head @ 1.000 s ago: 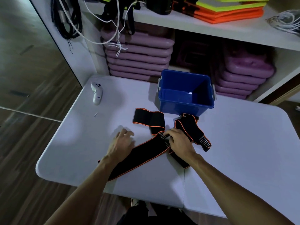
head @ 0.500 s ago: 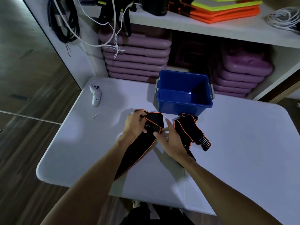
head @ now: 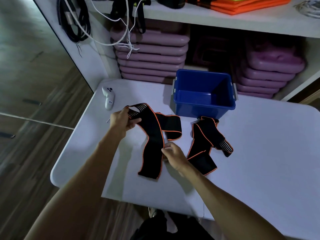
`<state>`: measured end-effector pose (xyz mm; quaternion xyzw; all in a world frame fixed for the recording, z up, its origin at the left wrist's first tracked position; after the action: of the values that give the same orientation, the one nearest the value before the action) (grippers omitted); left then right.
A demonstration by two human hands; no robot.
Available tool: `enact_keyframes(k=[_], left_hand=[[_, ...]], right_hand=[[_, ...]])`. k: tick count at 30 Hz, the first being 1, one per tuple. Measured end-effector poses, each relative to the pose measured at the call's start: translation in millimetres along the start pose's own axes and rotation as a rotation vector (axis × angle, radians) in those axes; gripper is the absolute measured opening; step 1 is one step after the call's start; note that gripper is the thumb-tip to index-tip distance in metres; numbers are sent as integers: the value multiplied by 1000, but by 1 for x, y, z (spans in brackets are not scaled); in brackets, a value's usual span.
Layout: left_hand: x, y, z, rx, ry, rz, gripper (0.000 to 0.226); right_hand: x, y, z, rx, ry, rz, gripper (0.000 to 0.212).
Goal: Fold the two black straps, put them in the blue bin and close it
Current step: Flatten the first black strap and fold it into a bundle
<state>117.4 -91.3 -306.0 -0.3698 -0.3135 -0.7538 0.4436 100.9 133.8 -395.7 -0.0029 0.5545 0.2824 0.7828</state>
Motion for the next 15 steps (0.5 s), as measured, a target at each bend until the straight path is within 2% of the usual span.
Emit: enact_keyframes(k=[3, 5, 7, 9, 12, 15], left_hand=[[-9, 22, -23, 88, 63, 14, 19], [-25, 37, -39, 132, 69, -11, 20], [-42, 49, -49, 140, 48, -22, 20], [-55, 56, -55, 107, -8, -34, 32], [-63, 57, -47, 40, -269, -205, 52], [-75, 52, -24, 30, -730, -403, 41]], right_hand=[[-5, 12, -1, 70, 40, 82, 18], [-5, 19, -4, 85, 114, 166, 16], [-5, 21, -4, 76, 184, 219, 18], [-3, 17, -2, 46, 255, 262, 25], [9, 11, 2, 3, 382, 371, 39], [17, 12, 7, 4, 595, 644, 49]])
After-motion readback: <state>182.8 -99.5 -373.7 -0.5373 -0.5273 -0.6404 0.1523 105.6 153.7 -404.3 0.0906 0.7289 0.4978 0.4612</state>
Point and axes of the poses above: each hand's wrist, its own z-axis away from the middle knuckle, its own y-axis out of the back of the hand, x = y × z, the point moved 3 cm from there along -z, towards the middle knuckle, and after that the axes turned 15 degrees about x, right-handed, at the moved point
